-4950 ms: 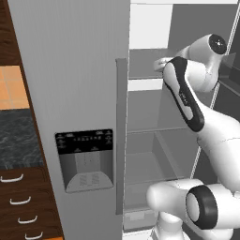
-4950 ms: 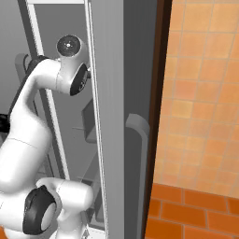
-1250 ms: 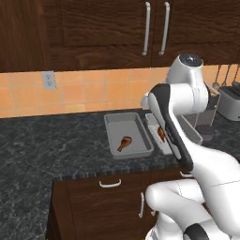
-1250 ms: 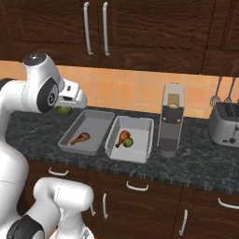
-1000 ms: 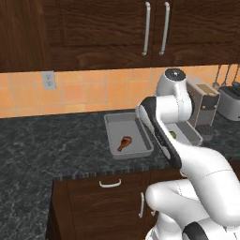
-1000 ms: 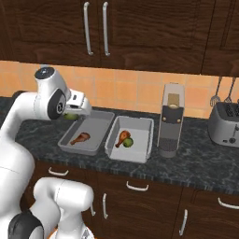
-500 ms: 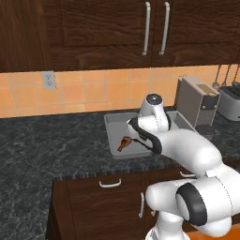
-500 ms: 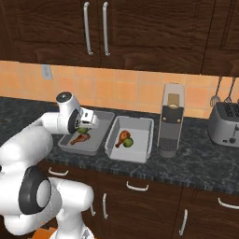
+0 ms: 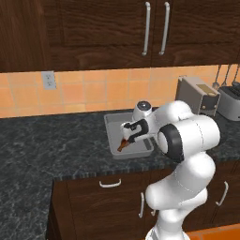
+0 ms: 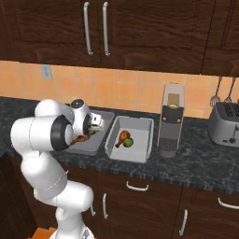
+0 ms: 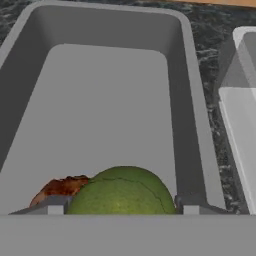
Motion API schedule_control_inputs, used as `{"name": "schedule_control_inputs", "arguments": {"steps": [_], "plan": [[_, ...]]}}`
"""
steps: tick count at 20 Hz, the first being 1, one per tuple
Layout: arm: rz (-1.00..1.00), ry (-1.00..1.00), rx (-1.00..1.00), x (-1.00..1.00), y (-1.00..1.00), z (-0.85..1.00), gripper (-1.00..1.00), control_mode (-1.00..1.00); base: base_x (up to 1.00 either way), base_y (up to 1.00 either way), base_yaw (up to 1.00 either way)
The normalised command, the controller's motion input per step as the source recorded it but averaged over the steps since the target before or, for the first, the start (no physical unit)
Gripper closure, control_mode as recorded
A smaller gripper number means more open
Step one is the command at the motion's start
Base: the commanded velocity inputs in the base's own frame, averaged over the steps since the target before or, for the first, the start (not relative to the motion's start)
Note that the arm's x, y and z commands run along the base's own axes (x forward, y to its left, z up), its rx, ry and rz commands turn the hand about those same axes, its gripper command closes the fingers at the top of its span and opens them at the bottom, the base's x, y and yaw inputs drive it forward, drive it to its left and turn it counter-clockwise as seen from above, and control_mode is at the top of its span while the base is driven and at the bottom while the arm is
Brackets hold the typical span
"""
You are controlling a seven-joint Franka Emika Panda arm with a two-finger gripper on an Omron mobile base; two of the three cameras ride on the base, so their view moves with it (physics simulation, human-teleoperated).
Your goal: Place one lime and one chicken drumstick in each tupperware on the nearby counter, to pack two identical lunches.
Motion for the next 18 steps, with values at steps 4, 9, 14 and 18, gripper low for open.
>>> {"name": "schedule_control_inputs", "arguments": {"steps": [4,9,14,18], "plan": [[-0.01,0.0,0.0,0.85,0.02,-0.47,1.0,-1.0,0.0,0.0,0.0],[-0.01,0.0,0.0,0.48,0.0,-0.37,-1.0,-1.0,0.0,0.0,0.0],[0.0,0.0,0.0,0.0,0.0,0.04,-1.0,-1.0,0.0,0.0,0.0],[0.0,-0.04,0.03,-0.16,0.0,0.42,-1.0,-1.0,0.0,0.0,0.0]]}}
